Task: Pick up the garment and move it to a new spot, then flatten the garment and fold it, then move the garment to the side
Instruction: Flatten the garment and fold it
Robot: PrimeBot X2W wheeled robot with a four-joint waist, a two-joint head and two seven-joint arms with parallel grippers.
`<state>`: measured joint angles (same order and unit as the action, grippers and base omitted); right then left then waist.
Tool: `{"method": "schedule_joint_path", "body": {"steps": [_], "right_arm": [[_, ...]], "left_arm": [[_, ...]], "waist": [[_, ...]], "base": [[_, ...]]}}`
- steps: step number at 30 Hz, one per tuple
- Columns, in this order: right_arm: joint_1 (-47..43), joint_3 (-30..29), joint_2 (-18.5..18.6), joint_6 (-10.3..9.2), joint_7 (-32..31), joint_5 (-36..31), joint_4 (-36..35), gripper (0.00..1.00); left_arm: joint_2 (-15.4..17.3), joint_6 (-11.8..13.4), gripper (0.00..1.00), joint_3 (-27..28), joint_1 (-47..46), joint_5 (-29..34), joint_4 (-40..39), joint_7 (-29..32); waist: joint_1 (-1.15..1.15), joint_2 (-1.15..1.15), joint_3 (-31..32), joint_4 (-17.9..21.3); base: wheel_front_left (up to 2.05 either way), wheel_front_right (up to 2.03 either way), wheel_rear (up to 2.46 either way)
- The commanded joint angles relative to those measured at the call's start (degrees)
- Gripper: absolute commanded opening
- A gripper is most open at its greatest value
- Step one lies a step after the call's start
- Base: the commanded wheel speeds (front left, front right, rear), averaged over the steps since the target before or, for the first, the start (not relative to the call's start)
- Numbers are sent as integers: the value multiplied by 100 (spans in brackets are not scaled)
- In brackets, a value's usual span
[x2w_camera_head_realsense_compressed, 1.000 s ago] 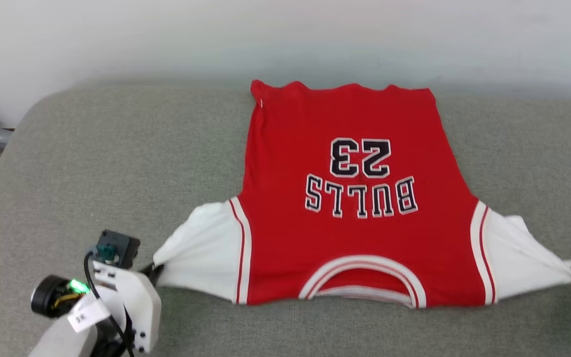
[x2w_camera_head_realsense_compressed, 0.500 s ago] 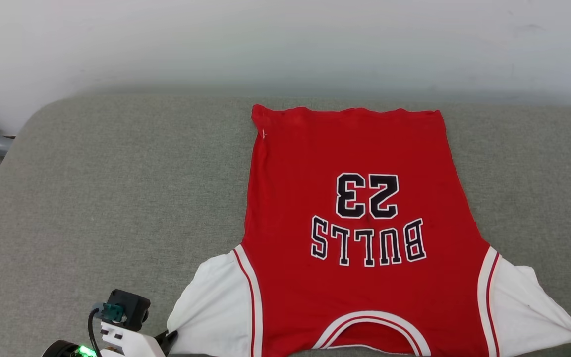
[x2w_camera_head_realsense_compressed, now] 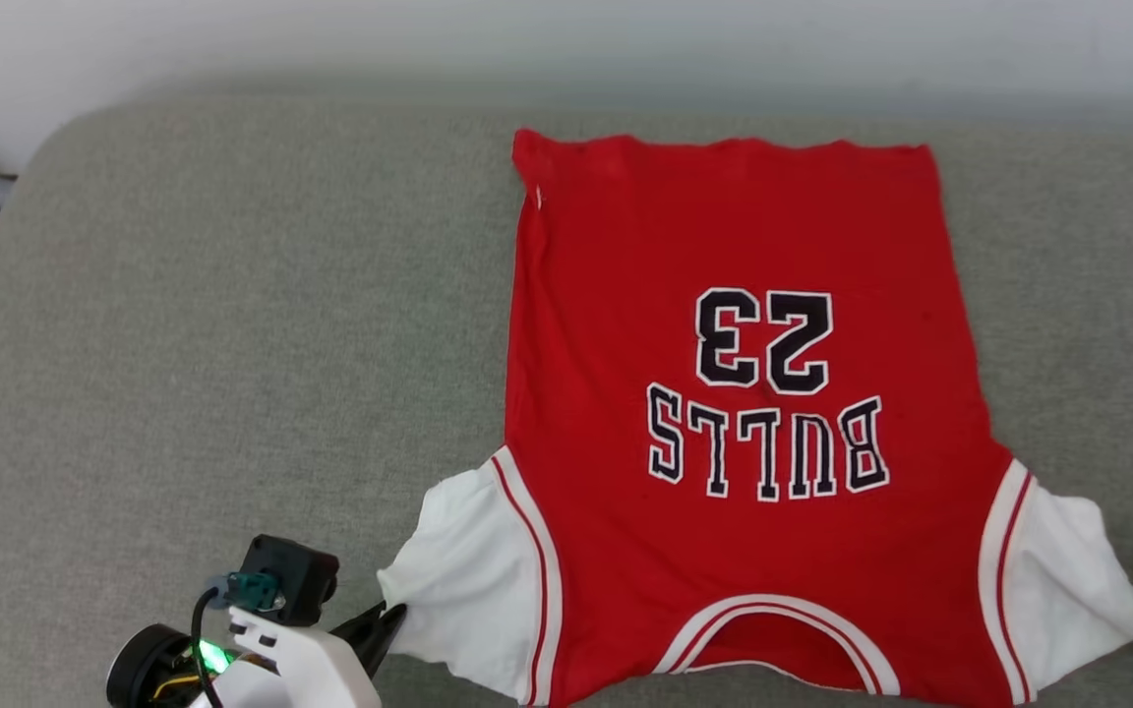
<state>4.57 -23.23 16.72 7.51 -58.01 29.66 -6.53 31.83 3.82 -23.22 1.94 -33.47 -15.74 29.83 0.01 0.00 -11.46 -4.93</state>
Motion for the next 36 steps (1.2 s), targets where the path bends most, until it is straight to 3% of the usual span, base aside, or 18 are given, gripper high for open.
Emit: {"method": "schedule_joint_path", "body": {"steps": [1,9,22,36], "right_arm": [[209,47,101,-4,-57,22,-97,100],[1933,509,532,-4,-648,-123,-266,100],[4977,1075,910,-4,-1126,-1068,1509,100],[6120,1305,1149,-5,-955,-1935,2707,100]], "left_arm": [[1,18,0,-5,-99,33,-76,19],[49,-68,0,-131,-356,181,-632,103],[-112,-171,0,-348,-765,395,-1083,34],[-287,-209,0,-394,-1058,458,-1150,-204]], "waist": [[-1,0,-269,-144],[-1,0,-1126,-565],[-1,0,-2231,-1273],[-1,0,-2708,-1611]], "base": [[0,0,0],[0,0,0],[0,0,0],[0,0,0]]}}
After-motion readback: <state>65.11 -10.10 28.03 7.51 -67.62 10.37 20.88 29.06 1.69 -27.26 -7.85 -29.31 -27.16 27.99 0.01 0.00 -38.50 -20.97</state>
